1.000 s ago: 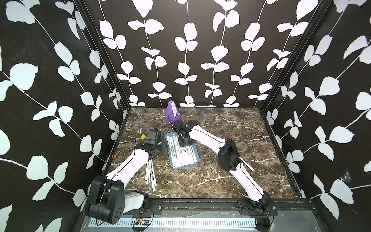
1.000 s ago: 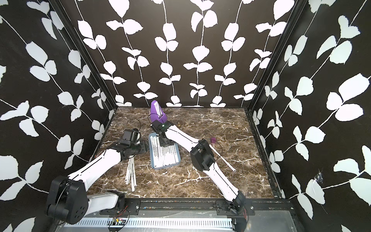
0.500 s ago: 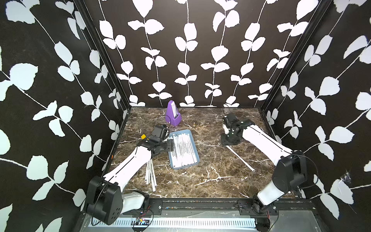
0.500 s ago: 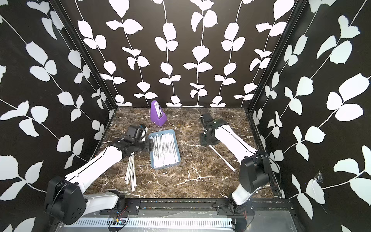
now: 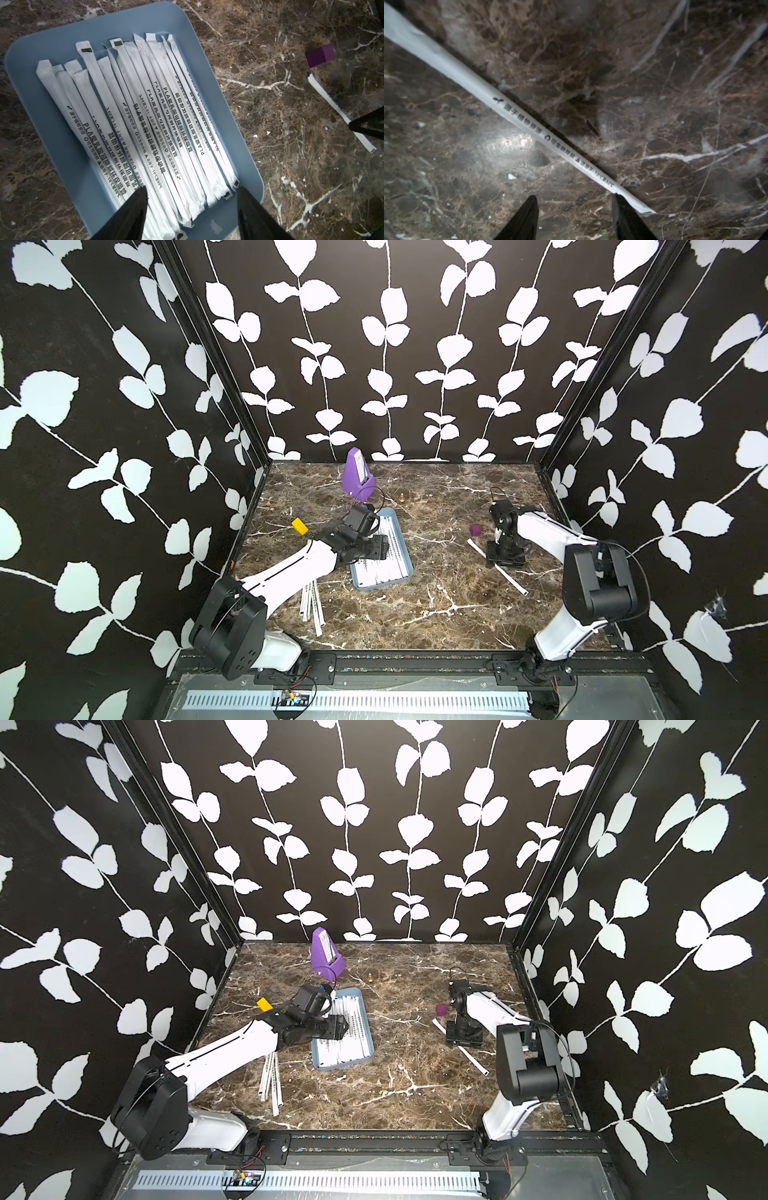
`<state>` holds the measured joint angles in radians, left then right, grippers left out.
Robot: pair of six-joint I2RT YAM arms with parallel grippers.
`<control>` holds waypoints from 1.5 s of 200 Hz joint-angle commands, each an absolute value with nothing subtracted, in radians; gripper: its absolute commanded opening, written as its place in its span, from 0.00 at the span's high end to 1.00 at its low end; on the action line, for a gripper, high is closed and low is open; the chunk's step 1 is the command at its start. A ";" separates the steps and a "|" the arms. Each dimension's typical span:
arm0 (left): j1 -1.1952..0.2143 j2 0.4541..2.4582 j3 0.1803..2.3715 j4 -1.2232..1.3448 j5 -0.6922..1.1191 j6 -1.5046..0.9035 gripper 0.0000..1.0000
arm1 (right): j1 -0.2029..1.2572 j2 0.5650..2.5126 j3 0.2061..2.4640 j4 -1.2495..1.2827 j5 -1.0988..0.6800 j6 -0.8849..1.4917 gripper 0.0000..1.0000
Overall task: Put the straws into the storage box
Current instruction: Pick up the straw from the center of the board, then place the straw in the storage box.
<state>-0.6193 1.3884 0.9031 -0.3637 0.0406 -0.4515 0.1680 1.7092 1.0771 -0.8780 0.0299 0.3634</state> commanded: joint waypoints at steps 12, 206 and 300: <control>-0.621 1.380 0.919 -0.353 0.034 -0.439 0.30 | 0.153 1.768 1.065 -0.824 0.045 0.365 0.43; -0.454 1.326 0.872 -0.482 -0.034 -0.451 0.31 | 0.665 1.828 1.374 -0.930 0.023 0.555 0.99; -0.227 1.196 0.853 -0.585 0.003 -0.419 0.33 | 0.864 2.265 2.073 -0.908 -0.142 0.707 1.00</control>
